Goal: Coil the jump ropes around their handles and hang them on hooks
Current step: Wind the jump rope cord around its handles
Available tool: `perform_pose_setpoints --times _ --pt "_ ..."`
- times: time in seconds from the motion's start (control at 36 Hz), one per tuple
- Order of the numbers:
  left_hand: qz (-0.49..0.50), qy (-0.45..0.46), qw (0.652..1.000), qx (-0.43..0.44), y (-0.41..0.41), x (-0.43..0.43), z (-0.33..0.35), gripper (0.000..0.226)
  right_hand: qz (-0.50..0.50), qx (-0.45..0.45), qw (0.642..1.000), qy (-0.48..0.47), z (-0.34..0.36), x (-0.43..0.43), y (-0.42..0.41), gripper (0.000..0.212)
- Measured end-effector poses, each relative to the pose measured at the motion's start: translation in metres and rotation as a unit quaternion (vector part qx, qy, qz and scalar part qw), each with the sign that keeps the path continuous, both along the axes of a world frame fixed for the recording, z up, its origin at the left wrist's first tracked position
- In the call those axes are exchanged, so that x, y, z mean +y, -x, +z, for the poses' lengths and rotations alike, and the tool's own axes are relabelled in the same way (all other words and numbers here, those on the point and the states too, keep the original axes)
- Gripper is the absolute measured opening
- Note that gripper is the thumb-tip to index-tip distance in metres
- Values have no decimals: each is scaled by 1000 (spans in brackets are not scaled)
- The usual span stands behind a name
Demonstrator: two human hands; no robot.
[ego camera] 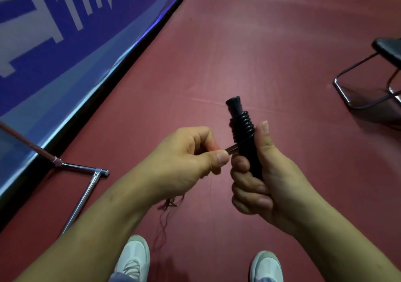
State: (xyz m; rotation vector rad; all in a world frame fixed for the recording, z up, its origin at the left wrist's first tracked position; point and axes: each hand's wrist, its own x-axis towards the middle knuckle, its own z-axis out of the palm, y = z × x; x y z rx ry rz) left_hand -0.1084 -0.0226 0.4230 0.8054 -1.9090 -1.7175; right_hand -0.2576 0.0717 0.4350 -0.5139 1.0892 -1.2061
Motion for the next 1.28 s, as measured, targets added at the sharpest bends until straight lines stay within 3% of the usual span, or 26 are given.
perform_pose_setpoints --times 0.14,0.25,0.33,0.5,0.56,0.64,0.72,0.78,0.86,0.94,0.97,1.08,1.14,1.19,1.28 --pt "8 -127 985 114 0 6 -5 15 82 -78 994 2 -1 5 1 72" --pt "-28 -178 971 159 6 5 -9 10 104 -134 985 17 -1 6 2 79" --pt "-85 -217 954 187 7 2 -5 38 148 -199 968 37 -7 7 4 84" --pt "-114 -212 947 213 9 3 -1 32 209 -312 924 69 -18 3 7 84" --pt "-86 -186 957 204 10 6 0 28 209 -245 946 37 -21 3 9 82" --pt "-27 -167 966 196 8 6 -5 27 155 -222 963 -4 -15 2 2 89" --pt "10 -149 973 174 5 3 -6 25 82 -74 993 -46 -10 -3 -8 93" --pt "32 -128 981 145 4 2 -5 20 42 27 998 -26 -11 -7 -9 89" --pt "80 -104 986 101 5 3 -10 21 -43 173 984 6 -16 -9 -4 66" --pt "130 -46 988 69 8 4 -18 23 -87 234 968 38 -18 -9 -6 22" --pt "137 -25 988 61 9 5 -19 23 -85 250 963 48 -18 -8 -8 20" --pt "166 -3 984 60 14 9 -22 20 -44 405 907 102 -26 -1 -17 55" --pt "175 -14 983 58 15 9 -24 18 -31 418 898 130 -27 -1 -18 60" --pt "167 -20 984 63 13 8 -24 15 -38 410 901 138 -27 -5 -16 48" --pt "149 -19 986 69 9 7 -22 16 -42 363 924 111 -25 -9 -13 44"
